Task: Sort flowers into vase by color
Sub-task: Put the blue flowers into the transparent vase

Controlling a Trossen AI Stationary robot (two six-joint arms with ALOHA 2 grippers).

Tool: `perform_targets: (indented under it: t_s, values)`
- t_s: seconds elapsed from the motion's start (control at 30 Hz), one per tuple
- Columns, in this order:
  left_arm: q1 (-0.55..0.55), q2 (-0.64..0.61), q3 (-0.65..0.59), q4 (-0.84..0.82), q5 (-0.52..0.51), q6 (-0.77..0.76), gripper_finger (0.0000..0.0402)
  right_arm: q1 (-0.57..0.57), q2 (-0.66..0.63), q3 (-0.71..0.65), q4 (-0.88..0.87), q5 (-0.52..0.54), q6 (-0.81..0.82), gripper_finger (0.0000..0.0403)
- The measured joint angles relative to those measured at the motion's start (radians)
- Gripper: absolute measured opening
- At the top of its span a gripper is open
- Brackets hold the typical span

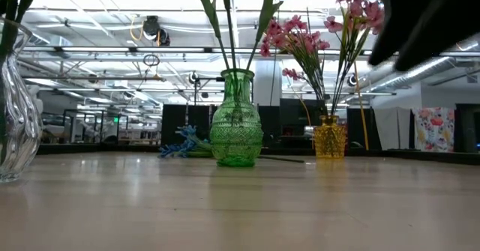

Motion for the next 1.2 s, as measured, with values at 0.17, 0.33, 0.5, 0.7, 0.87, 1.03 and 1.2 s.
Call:
perform_targets:
  t_s: [0.17,0.33,0.5,0.7,0.87,1.03,1.2]
  values:
    - [0.000,0.000,0.000,0.000,-0.018,-0.001,0.0145,-0.063,-0.127,-0.250,0.233,-0.024,-0.089,0.0240]
    - [0.000,0.000,0.000,0.000,-0.022,-0.018,0.0145,-0.156,-0.245,-0.494,0.631,-0.003,-0.168,0.0222]
    - [0.000,0.000,0.000,0.000,-0.043,-0.027,0.0145,-0.220,-0.238,-0.693,1.089,0.059,-0.226,0.0219]
    - [0.000,0.000,0.000,0.000,-0.070,-0.028,0.0145,-0.316,-0.191,-0.749,1.204,0.122,-0.226,0.0219]
    - [0.000,0.004,0.000,0.010,-0.076,-0.028,0.0145,-0.386,-0.180,-0.748,1.234,0.086,-0.317,0.0219]
    - [0.000,0.020,0.000,0.007,-0.094,-0.028,0.0145,-0.439,-0.119,-0.747,1.336,0.035,-0.430,0.0219]
    - [0.000,0.042,0.000,0.007,-0.095,-0.046,0.0145,-0.460,-0.003,-0.748,1.517,0.027,-0.497,0.0219]
